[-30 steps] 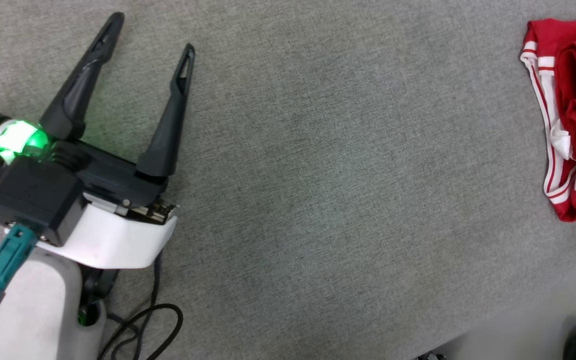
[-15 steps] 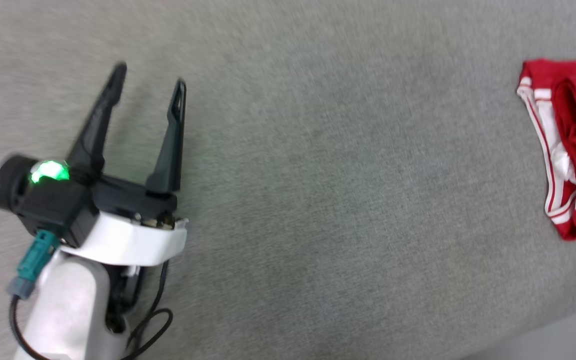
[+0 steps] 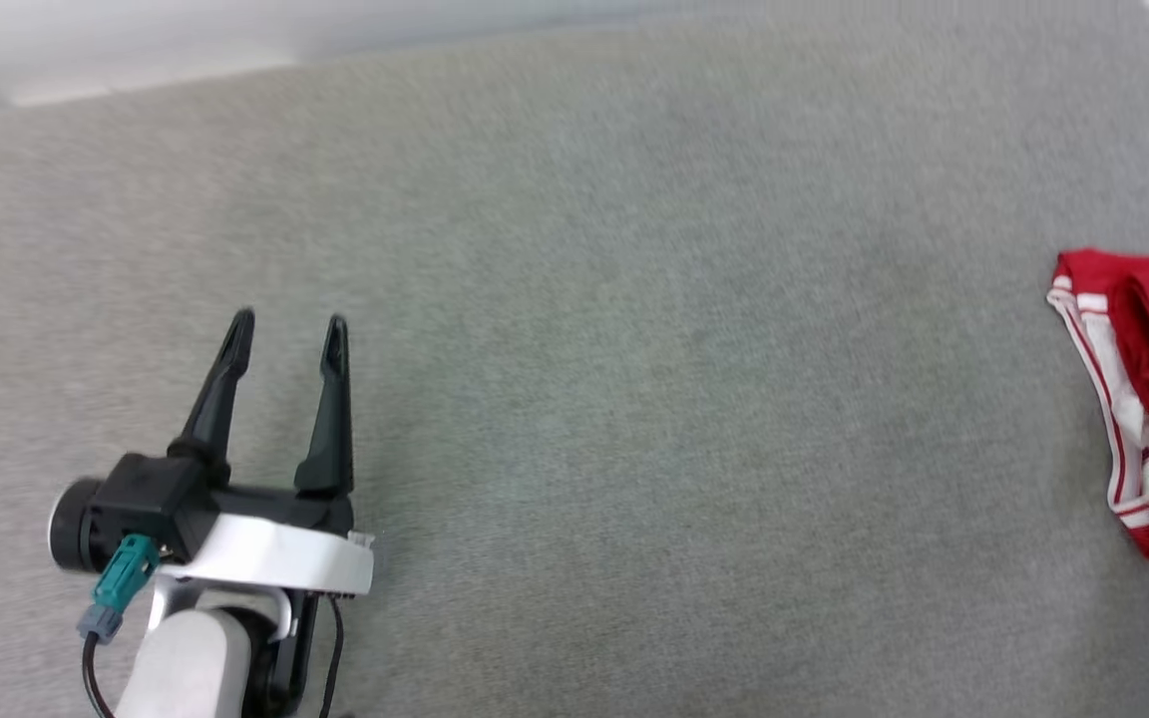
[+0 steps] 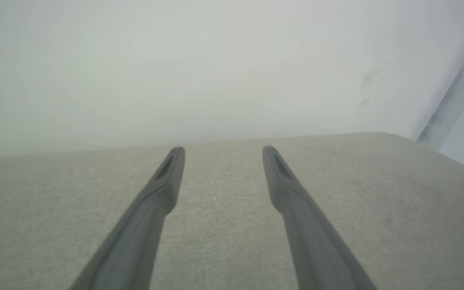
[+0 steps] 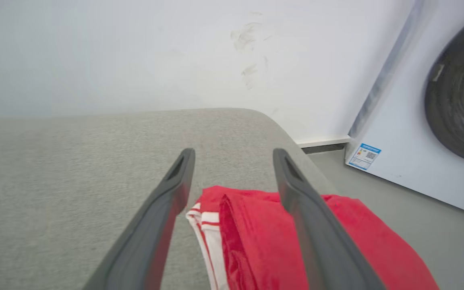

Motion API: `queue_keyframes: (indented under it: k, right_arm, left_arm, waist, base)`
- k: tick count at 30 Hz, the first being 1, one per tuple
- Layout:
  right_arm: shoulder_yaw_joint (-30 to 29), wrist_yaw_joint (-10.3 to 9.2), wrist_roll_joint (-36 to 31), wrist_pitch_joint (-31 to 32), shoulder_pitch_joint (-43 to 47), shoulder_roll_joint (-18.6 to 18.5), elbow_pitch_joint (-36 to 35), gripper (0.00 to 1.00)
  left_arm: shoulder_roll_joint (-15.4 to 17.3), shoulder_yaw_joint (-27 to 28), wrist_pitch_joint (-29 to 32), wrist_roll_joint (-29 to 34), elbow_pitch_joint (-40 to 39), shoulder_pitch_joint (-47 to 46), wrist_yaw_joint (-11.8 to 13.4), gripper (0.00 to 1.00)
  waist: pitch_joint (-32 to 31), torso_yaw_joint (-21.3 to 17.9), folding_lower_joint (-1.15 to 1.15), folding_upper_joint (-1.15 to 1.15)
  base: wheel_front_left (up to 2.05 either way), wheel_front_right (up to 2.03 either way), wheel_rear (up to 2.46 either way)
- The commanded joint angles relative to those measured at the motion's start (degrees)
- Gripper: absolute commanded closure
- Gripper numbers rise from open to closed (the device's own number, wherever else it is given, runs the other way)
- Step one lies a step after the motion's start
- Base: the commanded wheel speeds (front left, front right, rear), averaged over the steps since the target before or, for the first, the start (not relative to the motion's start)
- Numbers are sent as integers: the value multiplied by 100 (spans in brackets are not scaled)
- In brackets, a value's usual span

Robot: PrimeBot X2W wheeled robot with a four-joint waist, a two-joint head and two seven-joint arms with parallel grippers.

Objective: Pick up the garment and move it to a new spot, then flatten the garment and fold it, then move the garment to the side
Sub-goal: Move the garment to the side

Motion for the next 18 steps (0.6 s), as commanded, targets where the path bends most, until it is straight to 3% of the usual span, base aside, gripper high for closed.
queue_keyframes:
  k: [1,4,10,18]
  right_arm:
    - [-2,-5,-89,73,241,149,-263,0]
    - [107,-4,-115,296,670,566,-913,0]
    - [439,-4,-209,755,1431,1041,-1990,0]
    - [775,-4,-286,1194,2298,1348,-3086,0]
  left_arm:
    - [-34,36,-38,-28,68,102,36,0]
    - [-66,168,-56,-78,225,267,118,0]
    - [-71,349,-79,-154,488,538,116,0]
    - [-39,596,-89,-171,674,1050,44,0]
  waist:
    - [-337,242,1,0]
    - [-550,356,1,0]
    - [-951,563,1,0]
    - [-1509,712,1,0]
  base:
    - [0,0,0]
    - [0,0,0]
    - [0,0,0]
    - [0,0,0]
